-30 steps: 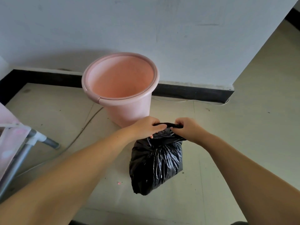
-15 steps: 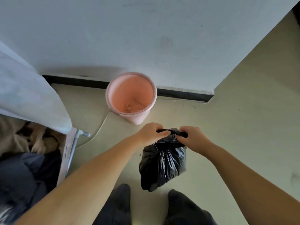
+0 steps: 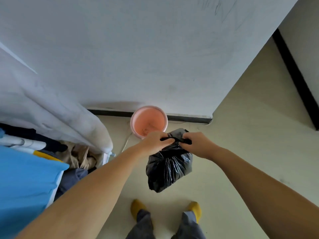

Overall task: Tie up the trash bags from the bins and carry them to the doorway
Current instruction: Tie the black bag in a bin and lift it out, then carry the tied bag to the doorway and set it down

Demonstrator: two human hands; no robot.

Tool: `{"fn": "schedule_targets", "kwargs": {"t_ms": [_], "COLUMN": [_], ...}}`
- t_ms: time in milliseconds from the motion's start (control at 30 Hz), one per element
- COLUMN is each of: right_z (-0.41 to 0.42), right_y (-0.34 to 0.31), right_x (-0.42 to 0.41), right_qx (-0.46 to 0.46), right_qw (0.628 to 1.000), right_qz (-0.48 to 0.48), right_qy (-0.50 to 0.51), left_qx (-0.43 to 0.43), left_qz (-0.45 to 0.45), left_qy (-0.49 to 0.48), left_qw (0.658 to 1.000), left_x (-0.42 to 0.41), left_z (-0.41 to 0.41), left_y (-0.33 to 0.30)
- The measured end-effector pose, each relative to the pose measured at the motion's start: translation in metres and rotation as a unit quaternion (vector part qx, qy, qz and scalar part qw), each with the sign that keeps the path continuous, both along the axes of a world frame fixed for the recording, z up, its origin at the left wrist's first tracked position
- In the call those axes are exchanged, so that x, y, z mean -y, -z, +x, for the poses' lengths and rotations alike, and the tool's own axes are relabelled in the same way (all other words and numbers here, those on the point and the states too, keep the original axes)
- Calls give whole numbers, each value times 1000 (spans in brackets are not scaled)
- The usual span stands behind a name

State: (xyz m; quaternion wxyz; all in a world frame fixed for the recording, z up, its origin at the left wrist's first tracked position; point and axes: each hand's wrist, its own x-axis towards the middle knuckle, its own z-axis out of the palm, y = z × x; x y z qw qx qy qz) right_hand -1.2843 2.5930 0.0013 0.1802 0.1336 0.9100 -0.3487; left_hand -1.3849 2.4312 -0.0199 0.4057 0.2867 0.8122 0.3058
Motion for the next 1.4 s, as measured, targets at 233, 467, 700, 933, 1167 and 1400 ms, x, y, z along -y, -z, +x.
{"fn": "schedule_targets", "kwargs": {"t_ms": [233, 467, 700, 933, 1167, 1400], "right_z": [-21, -25, 28, 158, 343, 547], "right_y": [-34, -41, -35, -31, -26, -37], "right_x": [18, 49, 127, 216, 272, 303], "right_qx": [-26, -38, -37, -48, -41, -39], "right_qw": [992, 933, 821, 689, 562, 434], "right_qz": [-3, 25, 43, -8, -21, -34], "right_qy": [-124, -356, -568, -723, -826, -900], "left_qx": [-57, -72, -53, -43, -21, -21], "left_qz": [-1, -6, -36, -79, -117, -113], "left_qy": [-110, -361, -562, -717, -812, -901], "left_qw": [992, 930, 825, 691, 571, 419], "left_x": [40, 71, 116, 151, 143, 118], "left_z": [15, 101, 239, 417, 625, 831], "left_y": [-37, -49, -44, -43, -44, -48]}}
